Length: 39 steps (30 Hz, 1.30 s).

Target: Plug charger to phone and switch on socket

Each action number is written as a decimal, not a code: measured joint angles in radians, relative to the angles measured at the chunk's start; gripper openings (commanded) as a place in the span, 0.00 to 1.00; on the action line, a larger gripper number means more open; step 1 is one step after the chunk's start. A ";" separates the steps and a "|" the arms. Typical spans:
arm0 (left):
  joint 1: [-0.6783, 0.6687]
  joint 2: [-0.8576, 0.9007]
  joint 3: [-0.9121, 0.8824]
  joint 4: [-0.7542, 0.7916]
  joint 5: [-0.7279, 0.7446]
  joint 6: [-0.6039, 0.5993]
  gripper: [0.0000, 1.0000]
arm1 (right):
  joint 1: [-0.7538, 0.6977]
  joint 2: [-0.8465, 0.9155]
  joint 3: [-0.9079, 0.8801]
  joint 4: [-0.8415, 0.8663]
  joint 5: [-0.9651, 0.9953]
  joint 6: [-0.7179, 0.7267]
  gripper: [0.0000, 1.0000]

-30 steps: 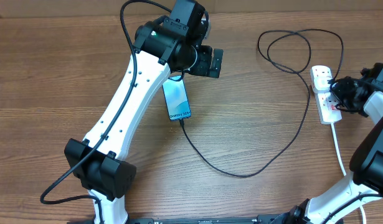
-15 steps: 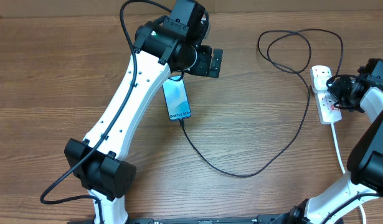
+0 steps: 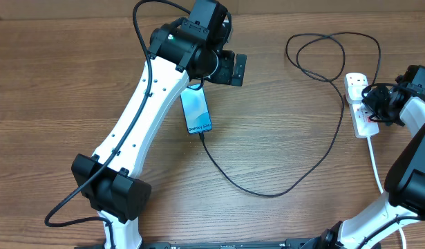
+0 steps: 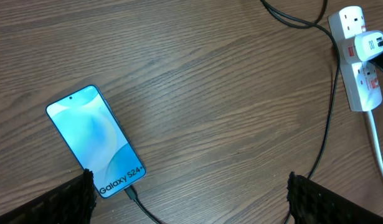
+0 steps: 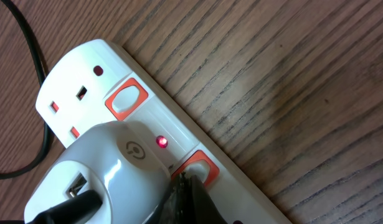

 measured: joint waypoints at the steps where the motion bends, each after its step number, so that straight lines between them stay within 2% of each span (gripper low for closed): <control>1: 0.000 0.000 0.000 0.000 0.000 0.000 1.00 | 0.000 0.000 0.000 -0.001 0.000 0.000 0.04; 3: 0.000 0.000 0.000 0.000 0.000 0.000 1.00 | 0.000 -0.003 0.007 -0.024 -0.003 0.002 0.04; 7: 0.000 0.000 0.000 -0.001 -0.002 0.000 1.00 | 0.046 -0.035 0.000 -0.162 -0.130 0.002 0.04; 10: 0.000 0.000 0.000 -0.007 -0.016 0.000 1.00 | 0.059 -0.101 -0.013 -0.240 -0.127 0.002 0.04; 18: 0.000 0.000 0.000 -0.069 -0.035 0.002 1.00 | 0.074 -0.558 -0.014 -0.389 -0.055 0.002 0.04; 24: 0.000 0.000 0.000 -0.164 -0.042 0.006 0.95 | 0.256 -0.871 -0.014 -0.465 -0.082 -0.019 0.04; 28: 0.000 -0.006 0.000 -0.208 -0.045 0.027 0.97 | 0.439 -0.976 -0.013 -0.499 -0.123 -0.037 0.04; 29: 0.000 -0.014 0.000 -0.219 -0.045 0.032 0.98 | 0.488 -0.991 -0.013 -0.511 -0.133 -0.040 0.06; 31: 0.000 -0.040 0.000 -0.249 -0.047 0.038 0.98 | 0.560 -1.006 -0.013 -0.539 -0.144 -0.046 0.26; 32: 0.000 -0.063 0.000 -0.270 -0.049 0.043 0.98 | 0.592 -1.006 -0.013 -0.557 -0.146 -0.054 0.42; 33: 0.000 -0.084 0.000 -0.286 -0.053 0.049 0.98 | 0.623 -1.003 -0.013 -0.578 -0.145 -0.050 0.80; 34: 0.000 -0.108 0.000 -0.300 -0.056 0.053 0.99 | 0.642 -0.999 -0.013 -0.590 -0.143 -0.049 1.00; 39: 0.005 -0.261 -0.020 -0.353 -0.100 0.055 1.00 | 0.737 -0.983 -0.014 -0.662 -0.074 -0.026 1.00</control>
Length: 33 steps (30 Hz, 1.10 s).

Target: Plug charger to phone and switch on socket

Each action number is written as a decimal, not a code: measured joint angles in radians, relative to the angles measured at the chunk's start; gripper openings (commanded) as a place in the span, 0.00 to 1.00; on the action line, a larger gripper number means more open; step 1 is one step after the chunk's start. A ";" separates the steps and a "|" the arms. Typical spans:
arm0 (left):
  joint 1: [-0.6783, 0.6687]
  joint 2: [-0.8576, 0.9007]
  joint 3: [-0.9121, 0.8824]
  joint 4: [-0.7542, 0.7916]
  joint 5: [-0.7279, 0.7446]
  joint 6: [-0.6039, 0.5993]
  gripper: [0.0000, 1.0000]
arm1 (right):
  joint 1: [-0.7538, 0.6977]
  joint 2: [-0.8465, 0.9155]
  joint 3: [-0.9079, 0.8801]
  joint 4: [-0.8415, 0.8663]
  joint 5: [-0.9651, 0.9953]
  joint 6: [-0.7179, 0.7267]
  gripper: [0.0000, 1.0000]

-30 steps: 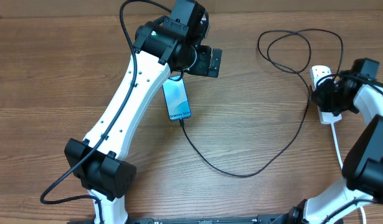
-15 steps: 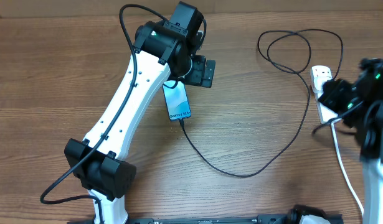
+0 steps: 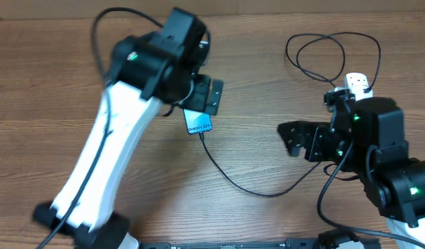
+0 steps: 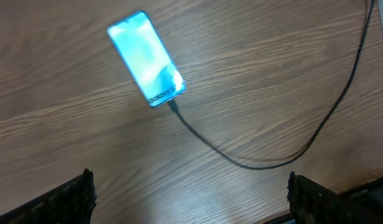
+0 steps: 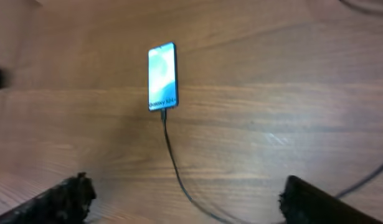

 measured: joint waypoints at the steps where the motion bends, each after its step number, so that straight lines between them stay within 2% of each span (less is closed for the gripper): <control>1: 0.000 -0.034 -0.017 0.000 -0.011 -0.003 0.99 | 0.018 0.000 0.000 -0.008 0.018 0.010 1.00; 6: 0.003 -0.246 -0.197 0.071 -0.056 -0.030 1.00 | 0.099 -0.006 -0.001 -0.011 0.072 0.039 1.00; 10: 0.003 -0.483 -0.468 0.203 -0.066 -0.042 1.00 | 0.188 -0.038 -0.032 0.019 0.122 0.051 1.00; 17: 0.003 -0.879 -0.915 0.406 -0.026 -0.082 1.00 | 0.395 -0.190 -0.301 0.210 0.206 0.055 1.00; 20: 0.003 -0.992 -1.038 0.459 -0.011 -0.114 1.00 | 0.449 -0.239 -0.411 0.284 0.216 0.062 1.00; 27: 0.003 -1.037 -1.136 0.556 -0.035 -0.184 0.99 | 0.460 -0.229 -0.454 0.312 0.225 0.077 1.00; 33: 0.003 -1.003 -1.142 0.522 -0.069 -0.203 1.00 | 0.460 -0.197 -0.454 0.302 0.227 0.080 1.00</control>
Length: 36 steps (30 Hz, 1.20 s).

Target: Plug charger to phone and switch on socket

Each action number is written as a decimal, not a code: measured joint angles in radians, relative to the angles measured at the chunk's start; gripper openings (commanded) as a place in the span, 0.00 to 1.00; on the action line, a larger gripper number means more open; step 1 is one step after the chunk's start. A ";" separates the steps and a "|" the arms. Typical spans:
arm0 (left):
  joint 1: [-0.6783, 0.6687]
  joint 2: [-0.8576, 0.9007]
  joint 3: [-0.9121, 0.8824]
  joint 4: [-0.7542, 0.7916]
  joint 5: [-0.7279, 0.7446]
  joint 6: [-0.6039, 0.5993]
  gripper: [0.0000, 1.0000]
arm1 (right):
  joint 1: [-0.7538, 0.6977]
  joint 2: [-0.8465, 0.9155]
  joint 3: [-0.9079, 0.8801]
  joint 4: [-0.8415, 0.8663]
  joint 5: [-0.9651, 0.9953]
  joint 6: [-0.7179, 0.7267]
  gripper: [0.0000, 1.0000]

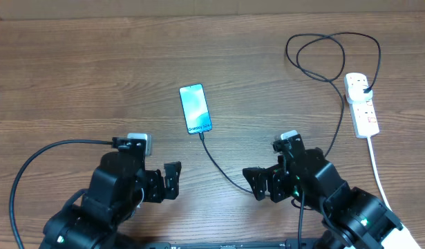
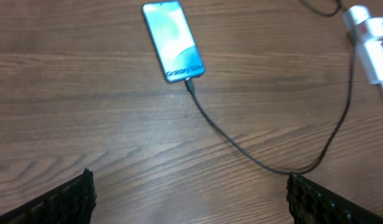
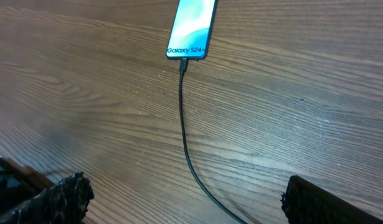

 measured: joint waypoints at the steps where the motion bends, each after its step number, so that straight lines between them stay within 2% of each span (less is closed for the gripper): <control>1: 0.000 0.008 -0.001 -0.003 -0.004 -0.003 1.00 | 0.000 0.006 0.000 0.000 0.000 0.000 1.00; 17: -0.002 0.091 -0.002 -0.005 -0.015 -0.007 0.99 | 0.000 0.133 0.000 0.000 0.001 0.000 1.00; 21: -0.002 0.046 -0.018 0.027 -0.090 -0.006 0.99 | 0.000 0.186 0.000 0.001 0.001 0.000 1.00; 22: 0.002 0.017 -0.031 0.077 -0.113 -0.005 0.99 | 0.000 0.201 0.000 0.000 0.001 0.000 1.00; 25: 0.039 -0.088 -0.114 0.356 -0.159 0.037 1.00 | 0.000 0.242 0.000 0.001 0.001 0.000 1.00; 30: 0.159 -0.269 -0.395 0.904 -0.102 0.207 0.99 | 0.000 0.301 0.000 0.000 0.002 0.000 1.00; 33: 0.205 -0.355 -0.565 1.064 -0.069 0.261 1.00 | 0.000 0.324 0.000 0.001 0.002 0.000 1.00; 36: 0.229 -0.441 -0.682 1.112 -0.052 0.289 1.00 | 0.000 0.345 0.000 0.001 0.001 0.001 1.00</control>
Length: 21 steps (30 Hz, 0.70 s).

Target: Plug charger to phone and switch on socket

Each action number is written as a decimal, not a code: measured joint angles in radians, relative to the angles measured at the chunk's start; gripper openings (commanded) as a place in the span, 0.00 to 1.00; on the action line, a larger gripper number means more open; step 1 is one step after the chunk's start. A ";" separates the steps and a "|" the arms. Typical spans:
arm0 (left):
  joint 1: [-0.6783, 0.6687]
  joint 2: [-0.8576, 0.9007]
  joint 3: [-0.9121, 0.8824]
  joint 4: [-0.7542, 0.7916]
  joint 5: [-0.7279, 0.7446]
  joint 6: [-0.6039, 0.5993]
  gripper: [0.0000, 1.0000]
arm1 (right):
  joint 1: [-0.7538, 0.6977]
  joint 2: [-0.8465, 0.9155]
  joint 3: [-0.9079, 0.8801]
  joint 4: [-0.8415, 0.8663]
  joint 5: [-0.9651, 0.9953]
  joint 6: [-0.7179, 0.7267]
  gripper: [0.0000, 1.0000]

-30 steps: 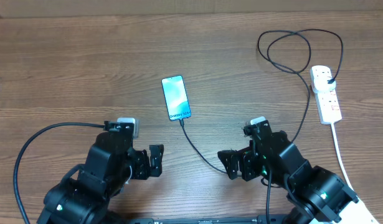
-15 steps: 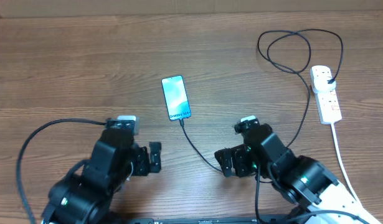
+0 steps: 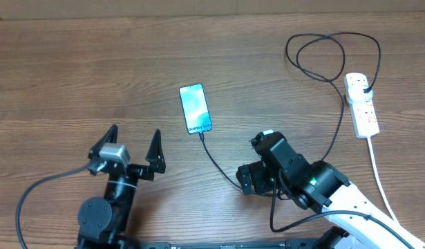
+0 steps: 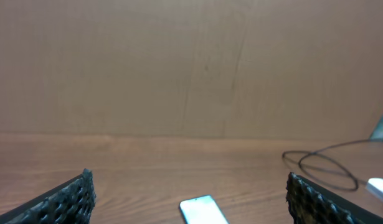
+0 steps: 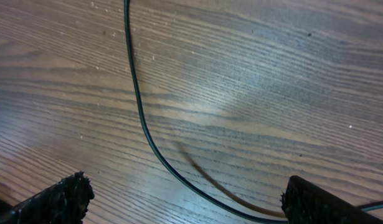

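Note:
The phone [image 3: 195, 108] lies face up with its screen lit, mid-table, and it also shows at the bottom of the left wrist view [image 4: 202, 210]. A black cable [image 3: 219, 168] is plugged into its near end and runs to a white charger [image 3: 365, 86] in the white power strip [image 3: 362, 111] at the right. My left gripper [image 3: 131, 146] stands open at the front left, aimed level at the back wall [image 4: 188, 186]. My right gripper [image 3: 248, 181] hangs open low over the cable [image 5: 141, 118], holding nothing [image 5: 185, 193].
Slack cable lies in loops [image 3: 333, 55] at the back right, left of the power strip. The strip's own white lead [image 3: 375, 162] runs toward the front right edge. A brown wall [image 4: 191, 68] stands behind the table.
My left gripper, which looked down at the phone, now points level toward the back wall. My right gripper has come lower, close over the cable. Phone, cable and power strip lie unchanged.
First my left gripper hovered open over the plugged-in phone while my right, shut, pressed at an orange switch on the strip, a red light glowing. Then both arms were away from those spots. Later both sat folded at the front edge, where they still are.

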 measured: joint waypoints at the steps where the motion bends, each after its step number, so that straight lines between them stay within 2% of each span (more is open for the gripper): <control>1: 0.009 -0.029 -0.026 0.000 0.005 0.008 0.99 | 0.000 0.007 0.000 0.000 0.000 0.000 1.00; 12: 0.133 -0.243 -0.193 -0.014 0.020 0.018 1.00 | 0.000 0.017 0.000 0.000 0.001 0.000 1.00; 17: 0.156 -0.253 -0.246 -0.015 0.035 0.015 1.00 | 0.000 0.017 0.000 -0.001 0.002 0.000 1.00; 21: 0.156 -0.254 -0.253 -0.076 0.044 0.014 0.99 | 0.000 0.017 0.000 -0.001 0.006 0.000 1.00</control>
